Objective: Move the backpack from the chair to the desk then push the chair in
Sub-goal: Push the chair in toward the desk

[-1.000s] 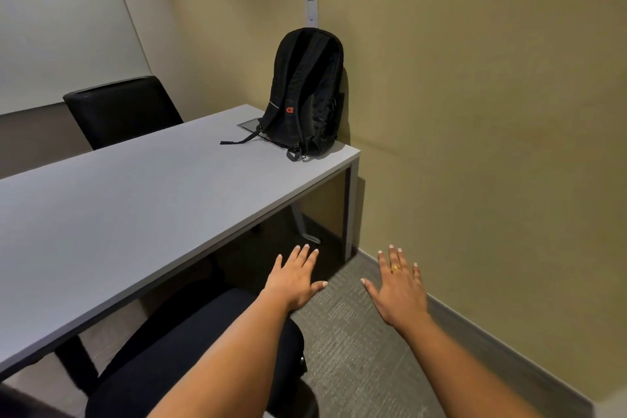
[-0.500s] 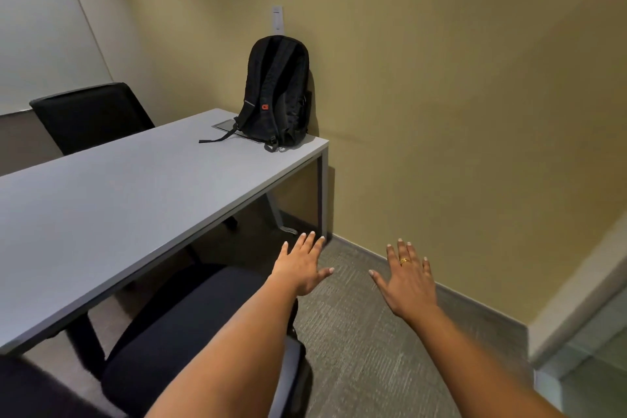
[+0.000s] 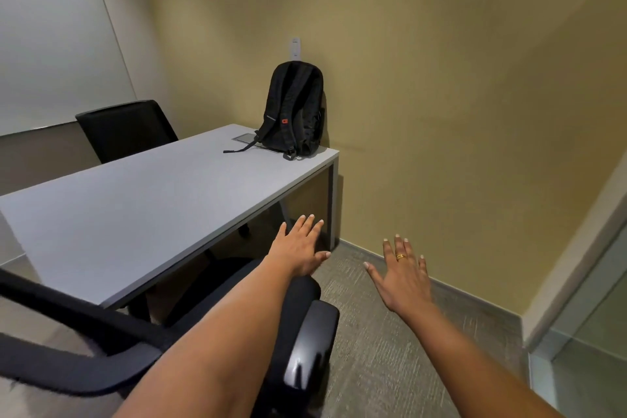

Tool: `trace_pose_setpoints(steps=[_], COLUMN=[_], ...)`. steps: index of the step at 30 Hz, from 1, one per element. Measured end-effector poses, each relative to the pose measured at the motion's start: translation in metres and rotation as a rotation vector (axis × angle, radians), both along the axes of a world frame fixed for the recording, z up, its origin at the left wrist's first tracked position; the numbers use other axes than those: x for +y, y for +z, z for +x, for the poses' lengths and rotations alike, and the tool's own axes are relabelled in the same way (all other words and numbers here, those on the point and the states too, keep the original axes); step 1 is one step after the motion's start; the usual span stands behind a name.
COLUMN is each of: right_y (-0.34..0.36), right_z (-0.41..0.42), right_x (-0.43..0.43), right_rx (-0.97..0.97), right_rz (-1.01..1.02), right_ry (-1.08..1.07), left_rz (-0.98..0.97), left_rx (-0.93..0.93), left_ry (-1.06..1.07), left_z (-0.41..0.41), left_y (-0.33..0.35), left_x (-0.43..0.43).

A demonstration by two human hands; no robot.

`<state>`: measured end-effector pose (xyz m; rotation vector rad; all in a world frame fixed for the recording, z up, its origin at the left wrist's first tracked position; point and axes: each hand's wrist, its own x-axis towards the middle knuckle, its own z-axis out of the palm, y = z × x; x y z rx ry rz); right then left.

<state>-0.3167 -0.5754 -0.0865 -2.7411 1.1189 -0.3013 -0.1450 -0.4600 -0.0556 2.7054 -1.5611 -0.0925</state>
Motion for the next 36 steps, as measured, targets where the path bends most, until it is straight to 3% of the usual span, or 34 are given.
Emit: trace_pose_setpoints(steps=[10, 19, 36], right_y=[0.018, 0.042, 0.095], right_z=[0.055, 0.091, 0.124], right_x=[0.112, 0.192, 0.342], right_rx=[-0.075, -0.137, -0.275], right_rz=[-0.032, -0.054, -0.115], right_ry=[-0.103, -0.141, 0.048], left_rz=[-0.032, -0.097, -0.282], left_rx=[-0.075, -0.092, -0.115], left_ry=[-0.125, -0.111, 0.086], left_z=[0.055, 0.093, 0.095], left_y=[0.029, 0.045, 0.065], left_x=[0.110, 0.198, 0.358])
